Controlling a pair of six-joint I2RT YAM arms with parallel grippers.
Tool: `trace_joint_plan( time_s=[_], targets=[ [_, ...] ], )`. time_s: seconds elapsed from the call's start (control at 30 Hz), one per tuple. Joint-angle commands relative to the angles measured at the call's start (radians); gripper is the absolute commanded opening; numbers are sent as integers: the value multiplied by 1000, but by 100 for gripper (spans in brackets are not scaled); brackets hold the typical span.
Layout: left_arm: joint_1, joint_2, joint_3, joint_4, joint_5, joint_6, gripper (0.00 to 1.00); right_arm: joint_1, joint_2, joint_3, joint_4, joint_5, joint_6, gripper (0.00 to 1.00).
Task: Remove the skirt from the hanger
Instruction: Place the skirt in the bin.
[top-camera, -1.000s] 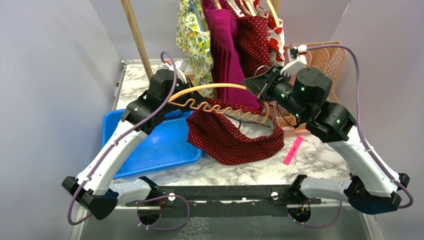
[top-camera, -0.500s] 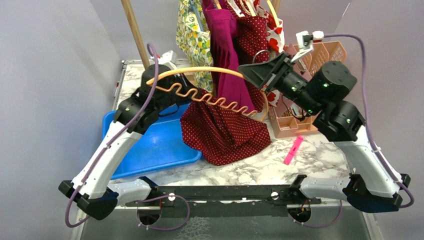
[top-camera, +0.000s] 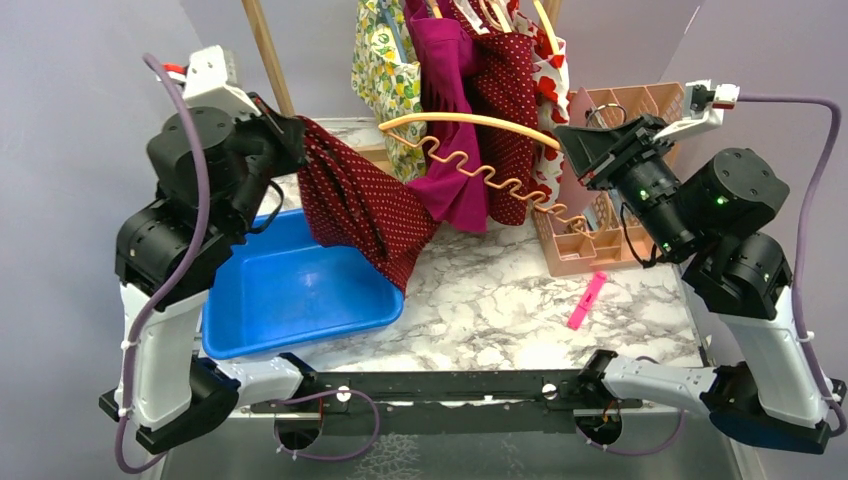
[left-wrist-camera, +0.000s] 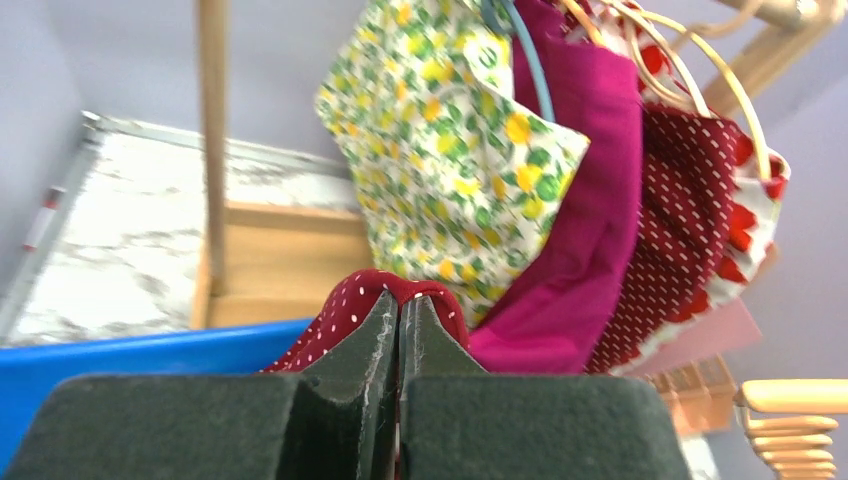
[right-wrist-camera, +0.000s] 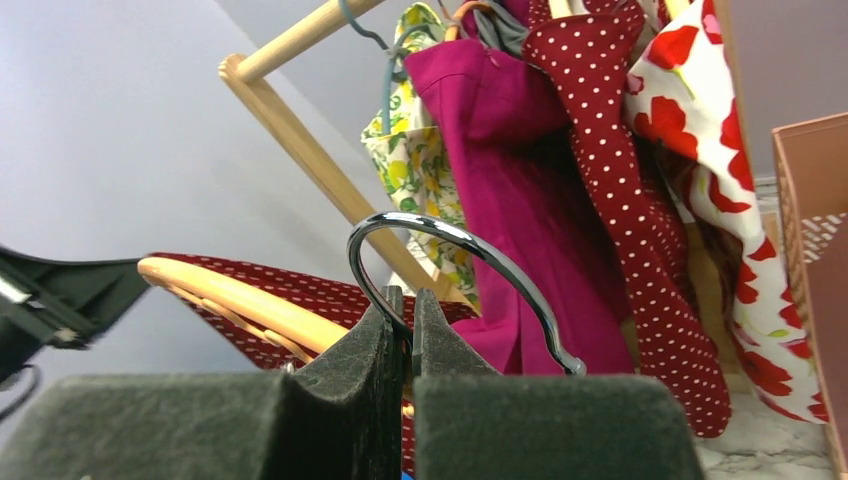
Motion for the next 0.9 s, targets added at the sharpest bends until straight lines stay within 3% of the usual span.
trace_joint_plan(
  time_s=[0.0,0.3,0.63,0.87],
  targets=[
    [0,51,157,-89,-208,160,0,2,19,30,-13,52,-50,1],
    [0,96,363,-104,-460,327,0,2,25,6,-11,35,-49,1],
    [0,105,376,-61,-574,476,0,2,43,-9,-1,29,-42,1],
    [0,90,129,-146,-420,203,0,2,46,-20,2,20,-34,1]
  ],
)
